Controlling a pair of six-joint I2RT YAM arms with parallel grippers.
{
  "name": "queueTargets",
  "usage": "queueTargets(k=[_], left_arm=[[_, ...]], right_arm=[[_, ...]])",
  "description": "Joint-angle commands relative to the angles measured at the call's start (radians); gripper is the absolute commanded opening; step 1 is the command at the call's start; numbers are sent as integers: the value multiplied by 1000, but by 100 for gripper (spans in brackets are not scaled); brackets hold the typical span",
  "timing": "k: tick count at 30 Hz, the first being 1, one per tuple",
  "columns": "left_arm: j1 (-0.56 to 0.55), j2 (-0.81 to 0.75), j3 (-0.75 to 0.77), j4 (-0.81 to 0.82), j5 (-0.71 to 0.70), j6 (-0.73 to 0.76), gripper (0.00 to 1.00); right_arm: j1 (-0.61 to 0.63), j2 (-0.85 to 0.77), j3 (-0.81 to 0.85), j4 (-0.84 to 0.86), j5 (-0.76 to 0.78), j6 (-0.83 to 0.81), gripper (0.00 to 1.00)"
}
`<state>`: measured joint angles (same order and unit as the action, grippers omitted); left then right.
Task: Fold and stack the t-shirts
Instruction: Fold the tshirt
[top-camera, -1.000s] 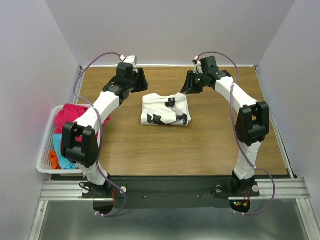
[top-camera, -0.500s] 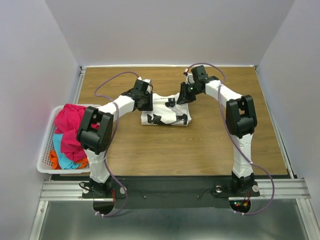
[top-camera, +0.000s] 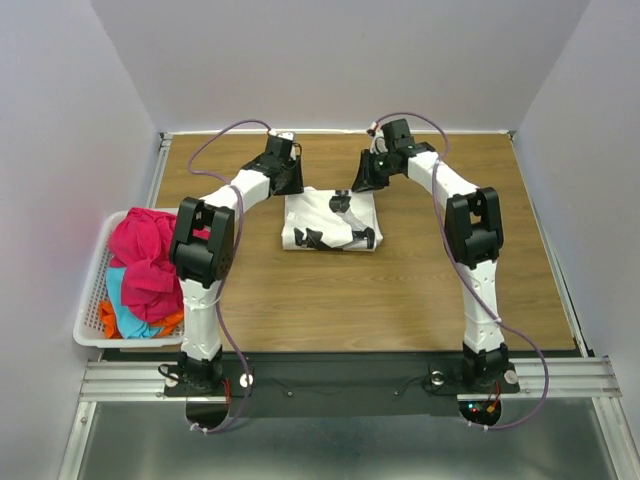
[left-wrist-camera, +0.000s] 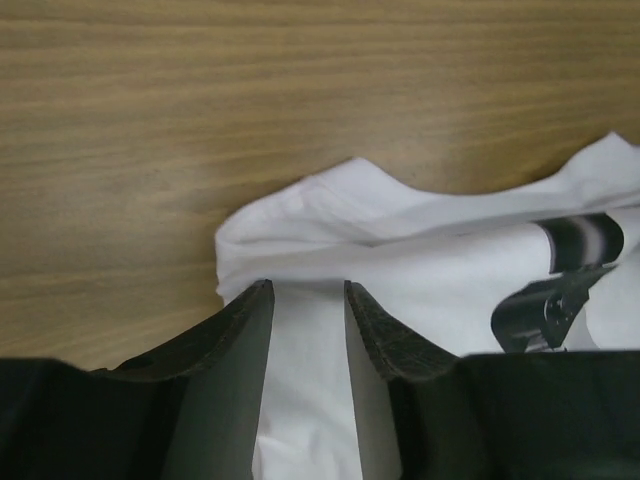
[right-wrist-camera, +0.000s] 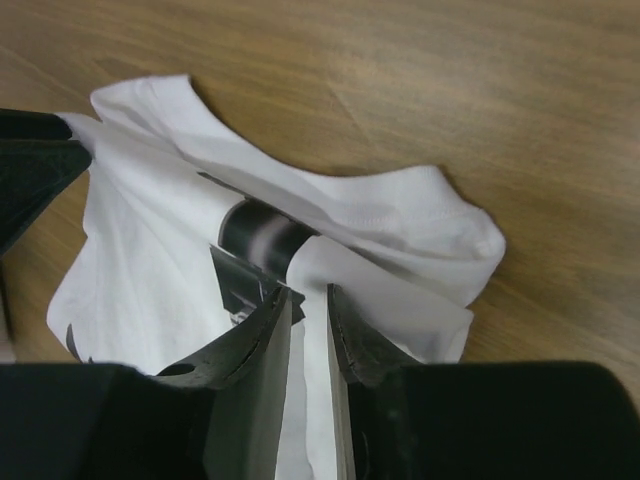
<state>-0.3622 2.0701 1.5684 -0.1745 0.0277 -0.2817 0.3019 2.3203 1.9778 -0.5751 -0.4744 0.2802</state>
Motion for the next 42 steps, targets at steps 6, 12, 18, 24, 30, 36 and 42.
queueTargets(k=[6, 12, 18, 24, 30, 36, 42], left_arm=[[48, -8, 107, -8, 21, -27, 69], [22, -296, -163, 46, 119, -97, 76], [-44, -518, -425, 104, 209, -165, 59], [-49, -476, -527, 170, 244, -175, 33], [-44, -383, -580, 193, 167, -143, 22], [-15, -260, -646, 224, 150, -181, 18], [-15, -280, -723, 193, 169, -229, 14]], right_arm=[[-32, -71, 76, 44, -68, 82, 37], [6, -254, -186, 95, -234, 91, 44], [59, -432, -494, 233, -346, 122, 46], [62, -424, -622, 310, -386, 117, 38], [56, -342, -721, 325, -316, 45, 32], [20, -230, -803, 385, -285, 36, 21], [-24, -255, -896, 439, -260, 63, 20]])
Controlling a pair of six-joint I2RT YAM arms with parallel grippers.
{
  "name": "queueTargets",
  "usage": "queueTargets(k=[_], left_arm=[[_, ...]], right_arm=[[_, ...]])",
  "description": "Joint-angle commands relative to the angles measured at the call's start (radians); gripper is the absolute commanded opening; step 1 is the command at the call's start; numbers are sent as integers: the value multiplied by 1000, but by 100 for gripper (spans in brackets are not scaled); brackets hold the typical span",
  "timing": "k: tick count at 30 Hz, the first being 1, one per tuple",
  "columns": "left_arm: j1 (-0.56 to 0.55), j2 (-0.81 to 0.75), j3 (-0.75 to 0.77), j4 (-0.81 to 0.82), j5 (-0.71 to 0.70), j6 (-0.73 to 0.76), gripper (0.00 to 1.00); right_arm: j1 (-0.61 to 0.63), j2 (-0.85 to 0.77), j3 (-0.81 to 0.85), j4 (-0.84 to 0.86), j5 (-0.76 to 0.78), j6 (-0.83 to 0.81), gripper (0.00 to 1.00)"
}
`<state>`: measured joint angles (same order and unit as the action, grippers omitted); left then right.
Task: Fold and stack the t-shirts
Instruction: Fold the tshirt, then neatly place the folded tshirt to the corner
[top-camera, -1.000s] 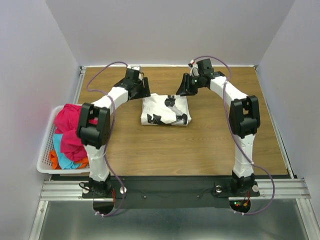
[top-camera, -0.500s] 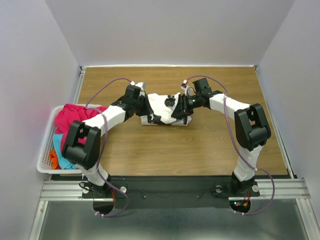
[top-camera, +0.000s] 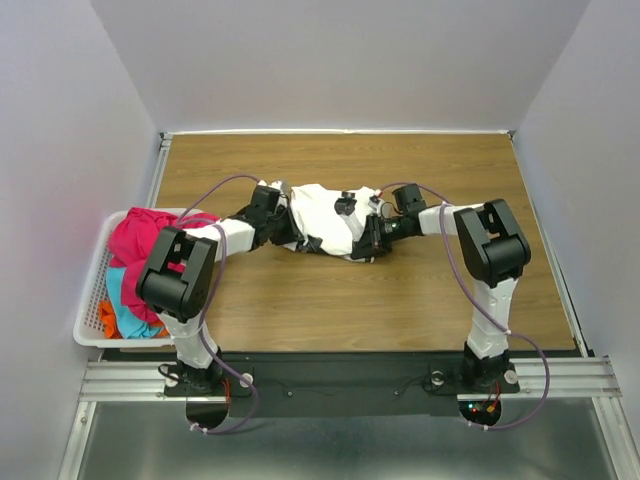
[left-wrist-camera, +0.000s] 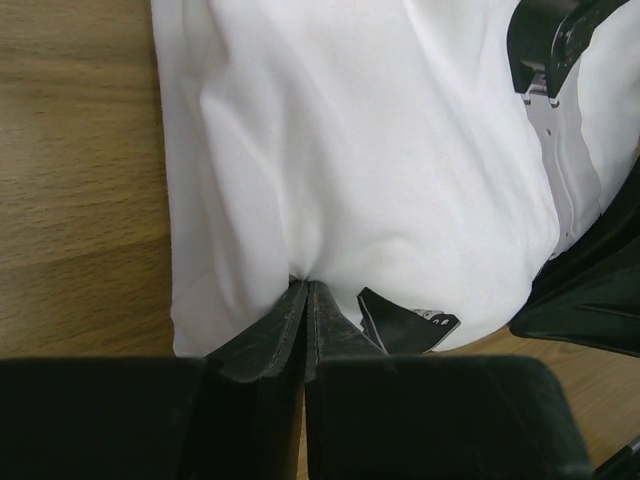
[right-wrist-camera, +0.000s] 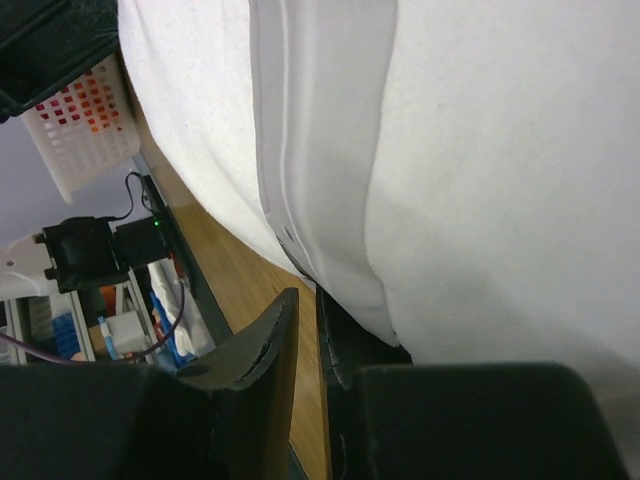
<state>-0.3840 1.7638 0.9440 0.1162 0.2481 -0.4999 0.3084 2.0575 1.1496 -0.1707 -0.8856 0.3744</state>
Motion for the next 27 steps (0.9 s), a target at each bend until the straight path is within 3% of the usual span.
queueTargets(k=[1, 6, 9, 10, 14, 20, 27], left_arm=[[5, -5, -120, -101, -43, -18, 14], [-61, -139, -269, -99, -21, -57, 14], [-114, -252, -289, -93, -27, -84, 24], [-118, -317, -289, -89, -32, -95, 35], [-115, -444, -231, -52, -88, -106, 54], [-69, -387, -105, 69, -138, -75, 55], [-12, -144, -30, 201, -81, -48, 35]], right_arm=[[-35, -8, -95, 33, 154, -28, 20], [-37, -155, -186, 17, 195, -6, 20], [-35, -253, -194, 11, 157, 15, 21], [-34, -273, -183, 11, 143, 26, 22], [-15, -327, -45, 13, 93, 57, 25], [26, -180, 244, 28, 66, 77, 31], [40, 27, 423, 149, 68, 158, 31]])
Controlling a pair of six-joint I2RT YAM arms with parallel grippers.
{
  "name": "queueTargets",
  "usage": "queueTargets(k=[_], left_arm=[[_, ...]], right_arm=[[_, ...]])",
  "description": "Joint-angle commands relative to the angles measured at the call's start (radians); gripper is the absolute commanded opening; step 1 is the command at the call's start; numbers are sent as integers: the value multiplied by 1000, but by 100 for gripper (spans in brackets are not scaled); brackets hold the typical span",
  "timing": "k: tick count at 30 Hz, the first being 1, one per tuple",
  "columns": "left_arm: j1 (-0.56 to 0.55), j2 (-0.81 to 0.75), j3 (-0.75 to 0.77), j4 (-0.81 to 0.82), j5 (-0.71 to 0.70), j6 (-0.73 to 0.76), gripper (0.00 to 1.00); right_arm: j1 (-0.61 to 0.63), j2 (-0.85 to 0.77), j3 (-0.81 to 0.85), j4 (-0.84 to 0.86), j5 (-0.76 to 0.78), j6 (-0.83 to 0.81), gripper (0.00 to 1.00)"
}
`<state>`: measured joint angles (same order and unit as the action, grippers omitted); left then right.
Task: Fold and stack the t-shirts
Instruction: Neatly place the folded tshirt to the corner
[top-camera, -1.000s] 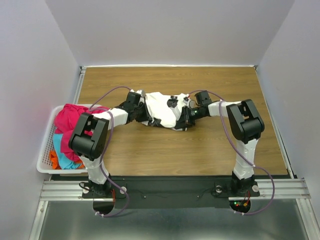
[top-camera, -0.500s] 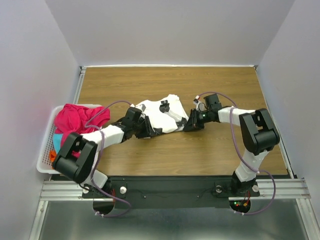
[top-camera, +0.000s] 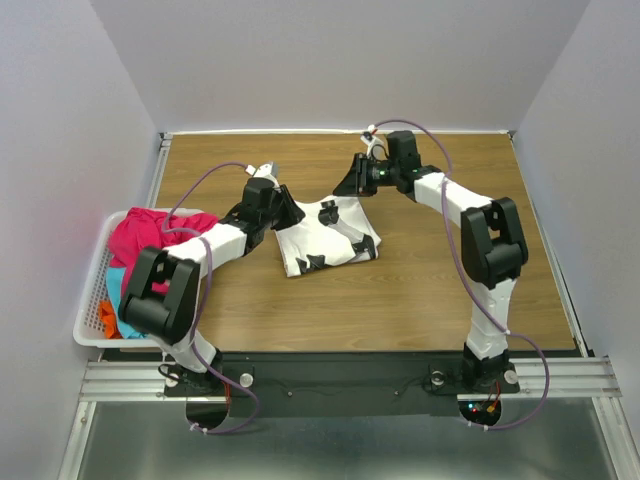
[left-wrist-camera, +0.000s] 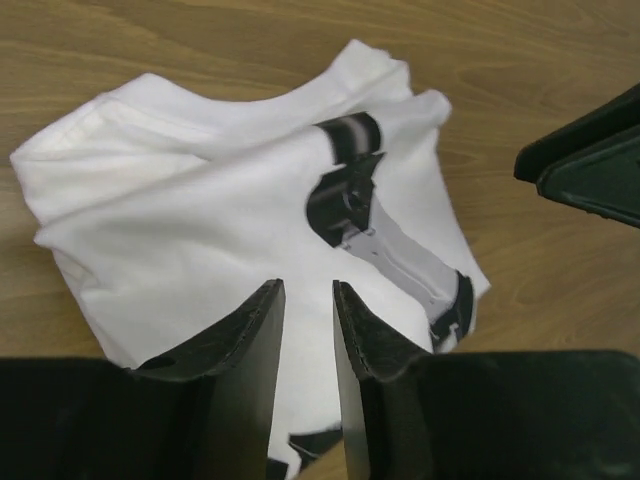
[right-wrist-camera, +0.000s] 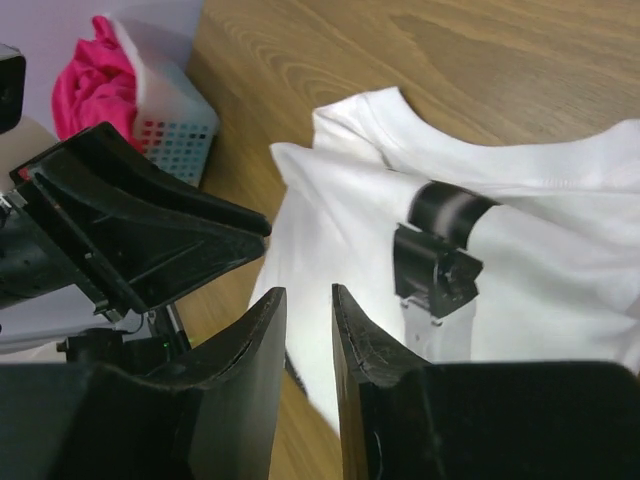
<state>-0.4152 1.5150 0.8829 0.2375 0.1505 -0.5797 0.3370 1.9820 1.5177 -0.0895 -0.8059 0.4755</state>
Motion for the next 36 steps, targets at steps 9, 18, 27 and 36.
queueTargets(k=[9, 18, 27, 36], left_arm=[[156, 310, 91, 134, 57, 7, 30], [204, 390, 73, 149, 139, -23, 30], [194, 147, 64, 88, 126, -22, 37], [24, -27, -24, 91, 95, -92, 41]], right_arm=[[-7, 328, 193, 128, 68, 95, 31], [-107, 456, 182, 211, 12, 215, 31], [-90, 229, 70, 214, -53, 233, 35], [42, 8, -158, 246, -39, 227, 35]])
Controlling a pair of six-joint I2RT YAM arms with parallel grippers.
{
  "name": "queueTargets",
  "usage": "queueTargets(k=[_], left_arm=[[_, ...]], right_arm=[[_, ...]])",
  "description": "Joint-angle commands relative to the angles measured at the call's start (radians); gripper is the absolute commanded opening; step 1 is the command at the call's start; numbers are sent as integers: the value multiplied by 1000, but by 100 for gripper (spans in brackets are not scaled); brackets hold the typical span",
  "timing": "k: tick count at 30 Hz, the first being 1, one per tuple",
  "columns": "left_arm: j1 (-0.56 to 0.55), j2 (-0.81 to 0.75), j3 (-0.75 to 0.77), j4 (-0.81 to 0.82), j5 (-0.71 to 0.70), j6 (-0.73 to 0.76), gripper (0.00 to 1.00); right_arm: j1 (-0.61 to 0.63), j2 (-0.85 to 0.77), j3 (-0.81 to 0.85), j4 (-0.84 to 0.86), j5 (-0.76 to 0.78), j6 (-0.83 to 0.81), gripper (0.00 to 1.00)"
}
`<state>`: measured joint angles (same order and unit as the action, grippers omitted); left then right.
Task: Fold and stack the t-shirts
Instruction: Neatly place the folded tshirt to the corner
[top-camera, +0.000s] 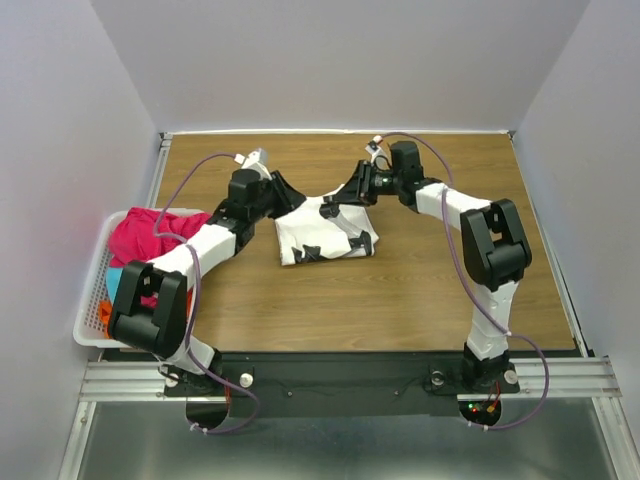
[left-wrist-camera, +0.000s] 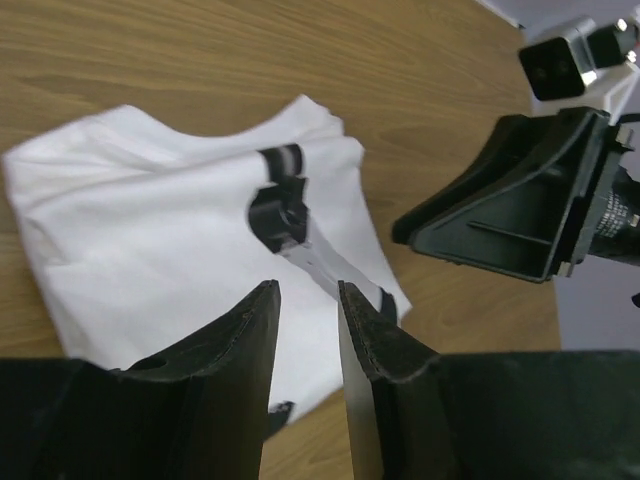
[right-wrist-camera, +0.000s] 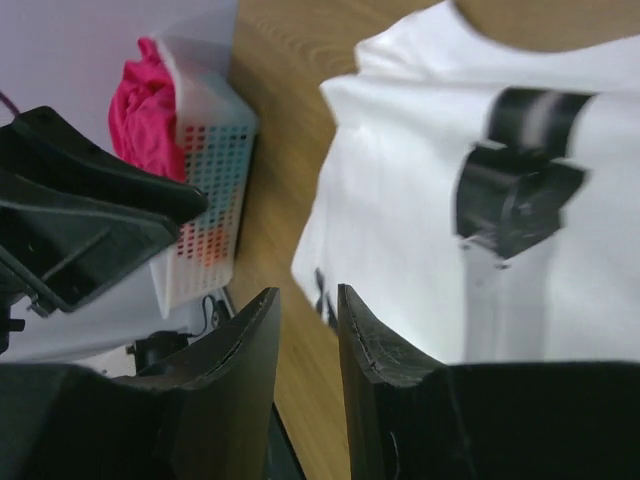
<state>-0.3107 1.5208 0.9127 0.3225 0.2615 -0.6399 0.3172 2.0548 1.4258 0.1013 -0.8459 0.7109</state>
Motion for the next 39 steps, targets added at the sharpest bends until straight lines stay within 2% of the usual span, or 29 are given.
queueTargets(k=[1, 3, 5, 9, 16, 22, 27, 30, 32, 39], left_arm=[[-96, -36, -93, 15, -28, -38, 41], [-119, -36, -147, 61, -45, -78, 35], [-117, -36, -263, 128, -85, -119, 29], [-116, 13, -326, 148, -122, -139, 21], [-105, 41, -469, 219, -111, -221, 16], [-90, -77, -529, 214, -120, -236, 14], [-90, -224, -477, 136, -180, -207, 15], [-84, -232, -385, 96, -215, -147, 15], [-71, -197, -298, 86, -214, -98, 16], [8, 105, -75, 87, -136, -11, 16]], right_arm=[[74, -68, -83, 57, 4, -11, 36], [112, -65, -116, 61, 1, -13, 35], [147, -32, -143, 86, 7, -8, 35], [187, 27, -186, 116, 27, -8, 35], [172, 41, -275, 143, 73, -10, 34], [140, -59, -272, 140, 67, -7, 34], [106, -130, -265, 133, 59, -7, 34], [80, -137, -278, 123, 48, -13, 34], [63, -137, -287, 120, 54, -19, 34], [30, -113, -318, 120, 61, -48, 34]])
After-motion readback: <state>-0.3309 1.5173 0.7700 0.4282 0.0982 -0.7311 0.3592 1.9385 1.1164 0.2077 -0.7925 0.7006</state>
